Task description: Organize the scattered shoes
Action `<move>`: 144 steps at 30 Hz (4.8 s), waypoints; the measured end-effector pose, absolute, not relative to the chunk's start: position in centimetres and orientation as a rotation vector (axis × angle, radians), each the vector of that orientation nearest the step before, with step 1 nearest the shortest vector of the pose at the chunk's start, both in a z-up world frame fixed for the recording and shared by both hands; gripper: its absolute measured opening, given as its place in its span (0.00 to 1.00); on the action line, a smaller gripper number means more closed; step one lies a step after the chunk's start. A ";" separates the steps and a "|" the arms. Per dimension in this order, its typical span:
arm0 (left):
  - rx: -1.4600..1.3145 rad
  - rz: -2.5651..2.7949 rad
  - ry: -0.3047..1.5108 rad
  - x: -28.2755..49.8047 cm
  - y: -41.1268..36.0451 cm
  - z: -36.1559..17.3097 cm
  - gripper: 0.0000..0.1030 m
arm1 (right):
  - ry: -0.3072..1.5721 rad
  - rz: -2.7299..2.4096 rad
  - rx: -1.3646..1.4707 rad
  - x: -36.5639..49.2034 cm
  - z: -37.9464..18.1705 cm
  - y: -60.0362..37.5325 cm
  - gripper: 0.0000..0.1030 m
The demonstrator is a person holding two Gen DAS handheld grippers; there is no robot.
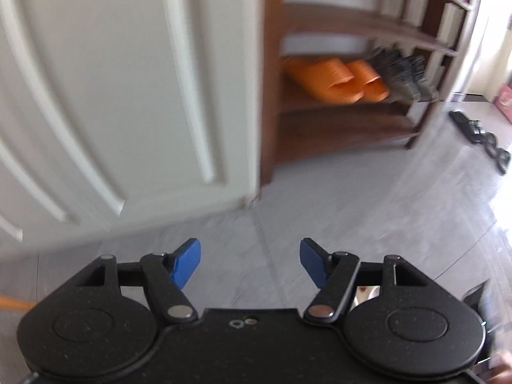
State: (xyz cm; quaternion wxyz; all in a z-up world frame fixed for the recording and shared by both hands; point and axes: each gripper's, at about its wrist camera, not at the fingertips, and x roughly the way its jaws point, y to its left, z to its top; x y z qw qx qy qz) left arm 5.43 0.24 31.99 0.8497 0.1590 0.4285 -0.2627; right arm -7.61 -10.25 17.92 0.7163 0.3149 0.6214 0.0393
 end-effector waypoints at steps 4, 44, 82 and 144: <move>0.346 -0.607 0.838 4.9 -6.0 38.2 0.67 | 1.239 0.033 0.685 -8.2 28.0 -17.8 0.00; 0.492 -0.851 0.947 4.0 -20.3 14.8 0.66 | 1.226 -0.249 0.414 -13.8 -6.2 -20.6 0.75; 0.639 -0.942 0.932 0.3 -22.1 4.2 0.66 | 0.883 -0.401 0.271 -10.8 -13.1 -26.2 0.31; 0.264 -0.797 0.645 0.9 -31.5 38.2 0.67 | 0.481 -0.392 0.418 -16.9 29.2 -42.6 0.25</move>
